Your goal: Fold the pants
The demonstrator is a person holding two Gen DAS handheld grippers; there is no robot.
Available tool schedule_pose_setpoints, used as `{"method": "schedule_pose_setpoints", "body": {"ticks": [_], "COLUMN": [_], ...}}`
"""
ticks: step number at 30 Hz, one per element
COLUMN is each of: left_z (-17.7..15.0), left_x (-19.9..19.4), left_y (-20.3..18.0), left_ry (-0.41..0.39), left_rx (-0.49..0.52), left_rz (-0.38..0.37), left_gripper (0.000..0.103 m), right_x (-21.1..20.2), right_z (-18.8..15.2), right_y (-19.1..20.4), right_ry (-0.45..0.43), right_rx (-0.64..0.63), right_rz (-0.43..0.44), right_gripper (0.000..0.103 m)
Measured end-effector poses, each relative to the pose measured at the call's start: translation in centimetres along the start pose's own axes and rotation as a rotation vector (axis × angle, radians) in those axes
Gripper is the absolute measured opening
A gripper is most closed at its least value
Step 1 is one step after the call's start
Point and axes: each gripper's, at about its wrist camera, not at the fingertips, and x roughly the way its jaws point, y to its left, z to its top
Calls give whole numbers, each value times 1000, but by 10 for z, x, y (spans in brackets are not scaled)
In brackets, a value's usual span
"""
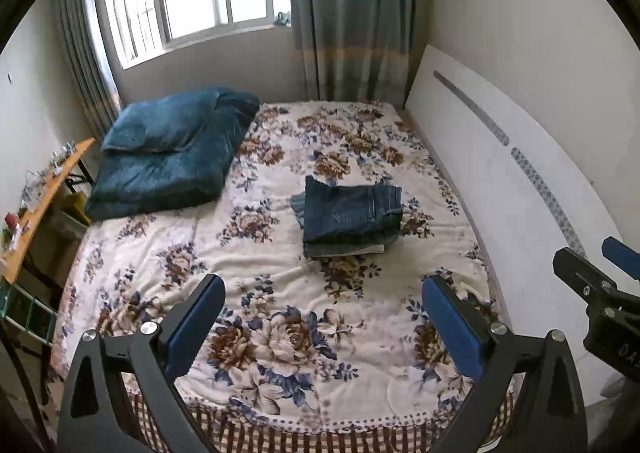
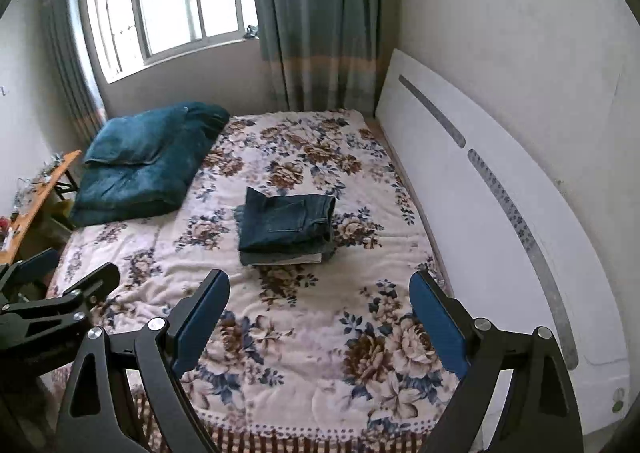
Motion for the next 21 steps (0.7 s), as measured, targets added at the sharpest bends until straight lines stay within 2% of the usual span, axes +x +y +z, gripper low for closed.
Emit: {"method": "schedule_pose_setpoints", "body": {"ticks": [9,21], "left_z": [-14,-19], "left_x": [-49,-47], "left_y": [7,15], "left_ry": [-49,-46], "left_rx": [-26,-52], "left_rz": [18,35], "left_gripper": [101,101], "right_x": [-64,-75], "right_z": [-7,-9], "right_y": [6,10], "right_ry": [-58,-61], "right_rx": [-16,-8], "right_rz": [20,28], "right_gripper": [94,98]}}
